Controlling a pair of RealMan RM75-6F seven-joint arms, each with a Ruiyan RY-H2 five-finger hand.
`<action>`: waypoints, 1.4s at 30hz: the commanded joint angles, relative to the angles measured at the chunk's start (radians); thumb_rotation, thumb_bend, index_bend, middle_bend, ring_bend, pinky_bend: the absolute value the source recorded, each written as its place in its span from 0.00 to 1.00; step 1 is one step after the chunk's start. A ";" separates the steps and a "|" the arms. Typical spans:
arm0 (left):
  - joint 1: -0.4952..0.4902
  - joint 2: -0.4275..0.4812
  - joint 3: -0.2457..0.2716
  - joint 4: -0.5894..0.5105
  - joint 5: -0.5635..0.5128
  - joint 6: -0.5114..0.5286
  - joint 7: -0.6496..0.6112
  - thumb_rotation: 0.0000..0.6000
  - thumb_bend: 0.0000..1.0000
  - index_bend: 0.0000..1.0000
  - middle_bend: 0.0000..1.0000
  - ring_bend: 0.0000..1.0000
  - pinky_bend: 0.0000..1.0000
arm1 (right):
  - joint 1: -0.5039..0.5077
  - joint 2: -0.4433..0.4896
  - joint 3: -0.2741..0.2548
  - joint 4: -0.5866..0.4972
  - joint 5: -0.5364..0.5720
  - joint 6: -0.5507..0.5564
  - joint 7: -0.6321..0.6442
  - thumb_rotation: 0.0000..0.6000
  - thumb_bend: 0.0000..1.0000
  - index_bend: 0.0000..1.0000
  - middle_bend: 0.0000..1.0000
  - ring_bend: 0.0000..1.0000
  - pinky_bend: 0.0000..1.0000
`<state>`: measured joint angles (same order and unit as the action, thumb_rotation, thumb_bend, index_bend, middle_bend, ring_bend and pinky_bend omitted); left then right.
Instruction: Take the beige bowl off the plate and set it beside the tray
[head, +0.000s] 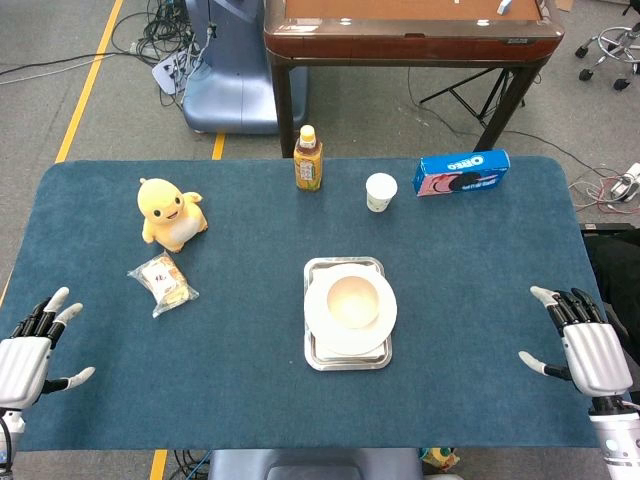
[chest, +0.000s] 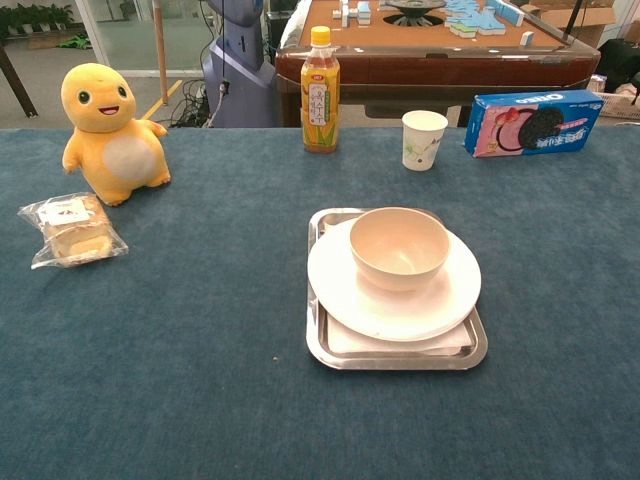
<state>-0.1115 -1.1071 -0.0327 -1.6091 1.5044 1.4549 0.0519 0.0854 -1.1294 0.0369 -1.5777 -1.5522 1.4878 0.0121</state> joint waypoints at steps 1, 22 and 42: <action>0.001 0.007 0.007 -0.004 -0.004 -0.012 -0.015 1.00 0.05 0.17 0.04 0.00 0.18 | 0.004 -0.001 0.001 0.002 0.000 -0.005 -0.003 1.00 0.01 0.12 0.23 0.16 0.10; 0.019 0.038 -0.001 -0.032 -0.043 -0.003 -0.027 1.00 0.05 0.17 0.05 0.01 0.19 | 0.042 -0.059 0.018 0.057 -0.068 0.019 0.012 1.00 0.02 0.44 0.24 0.16 0.15; 0.029 0.097 0.006 -0.084 -0.044 -0.007 -0.049 1.00 0.05 0.19 0.05 0.01 0.20 | 0.273 -0.112 0.104 -0.059 -0.070 -0.226 -0.351 1.00 0.05 0.47 0.11 0.02 0.09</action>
<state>-0.0830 -1.0111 -0.0278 -1.6915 1.4585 1.4473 0.0048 0.3290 -1.2165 0.1267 -1.6288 -1.6424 1.2969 -0.3090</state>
